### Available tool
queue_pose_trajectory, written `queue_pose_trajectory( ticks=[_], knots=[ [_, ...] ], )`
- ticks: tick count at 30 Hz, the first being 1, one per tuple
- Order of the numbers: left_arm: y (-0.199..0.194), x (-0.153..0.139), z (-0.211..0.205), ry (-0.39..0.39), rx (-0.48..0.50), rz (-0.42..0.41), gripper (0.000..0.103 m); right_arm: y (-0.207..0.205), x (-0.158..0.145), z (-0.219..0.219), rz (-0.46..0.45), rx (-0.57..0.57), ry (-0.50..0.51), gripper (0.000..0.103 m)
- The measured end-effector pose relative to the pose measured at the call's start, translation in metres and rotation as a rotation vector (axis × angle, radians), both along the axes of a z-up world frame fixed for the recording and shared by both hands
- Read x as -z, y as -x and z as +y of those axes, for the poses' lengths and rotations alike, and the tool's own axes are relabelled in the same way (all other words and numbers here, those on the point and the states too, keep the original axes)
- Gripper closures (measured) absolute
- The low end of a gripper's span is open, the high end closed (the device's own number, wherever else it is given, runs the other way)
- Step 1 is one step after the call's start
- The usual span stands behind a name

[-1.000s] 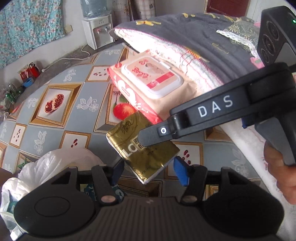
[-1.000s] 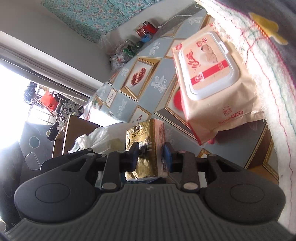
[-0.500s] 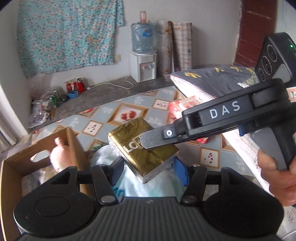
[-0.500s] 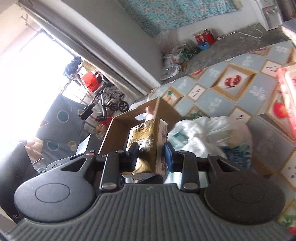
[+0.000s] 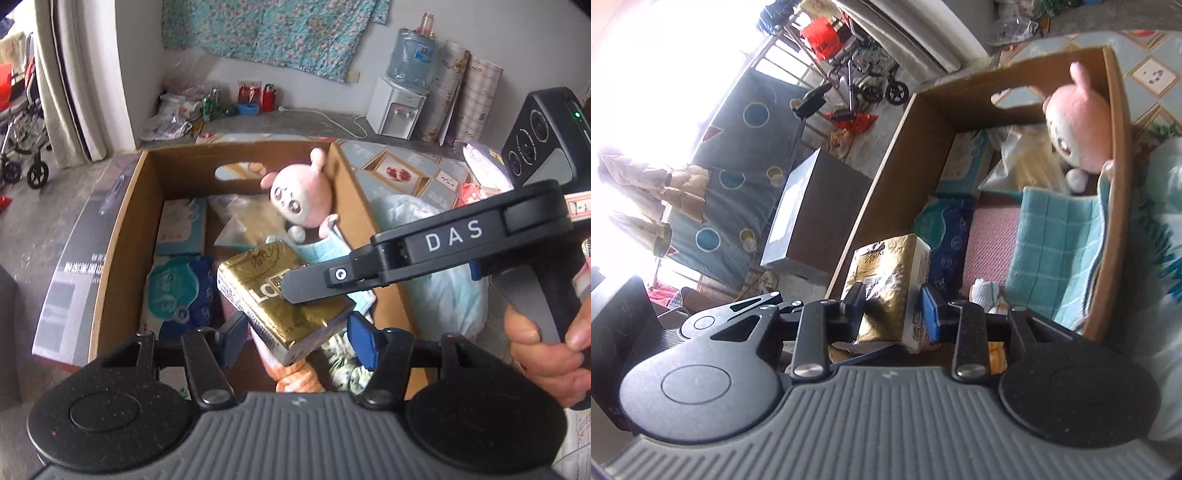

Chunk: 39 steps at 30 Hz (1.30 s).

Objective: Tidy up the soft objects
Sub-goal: 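Lower the gold tea box into the box and open the right gripper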

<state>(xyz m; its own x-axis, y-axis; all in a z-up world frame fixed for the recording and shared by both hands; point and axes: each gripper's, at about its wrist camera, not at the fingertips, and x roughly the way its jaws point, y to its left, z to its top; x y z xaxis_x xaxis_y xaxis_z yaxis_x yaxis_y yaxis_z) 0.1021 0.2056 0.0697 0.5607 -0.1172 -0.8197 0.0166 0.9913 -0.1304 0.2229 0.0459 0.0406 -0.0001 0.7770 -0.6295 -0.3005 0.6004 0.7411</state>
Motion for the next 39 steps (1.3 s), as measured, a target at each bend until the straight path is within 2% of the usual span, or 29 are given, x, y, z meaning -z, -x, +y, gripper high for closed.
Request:
queue_pose_trajectory(
  ticks=[4, 14, 17, 21, 26, 34, 39],
  knots=[
    [0.005, 0.026, 0.021, 0.057, -0.014, 0.080, 0.043, 0.008, 0.023, 0.020, 0.075, -0.053, 0.054, 0.070],
    [0.012, 0.075, 0.037, 0.142, -0.003, 0.225, 0.043, 0.012, 0.073, 0.039, 0.198, -0.125, 0.163, 0.068],
    [0.012, 0.078, 0.040, 0.149, -0.002, 0.224, 0.039, 0.012, 0.080, 0.045, 0.217, -0.137, 0.184, 0.067],
    [0.012, 0.077, 0.044, 0.114, -0.015, 0.206, 0.033, 0.013, 0.089, 0.051, 0.234, -0.144, 0.191, 0.060],
    [0.012, 0.081, 0.052, 0.104, -0.037, 0.221, 0.033, 0.011, 0.089, 0.052, 0.230, -0.117, 0.185, 0.058],
    [0.015, 0.083, 0.063, 0.082, -0.068, 0.201, 0.032, 0.002, 0.081, 0.039, 0.188, -0.039, 0.184, 0.057],
    [0.018, 0.080, 0.068, 0.085, -0.082, 0.190, 0.032, 0.006, 0.080, 0.040, 0.197, -0.045, 0.155, 0.058]
  ],
)
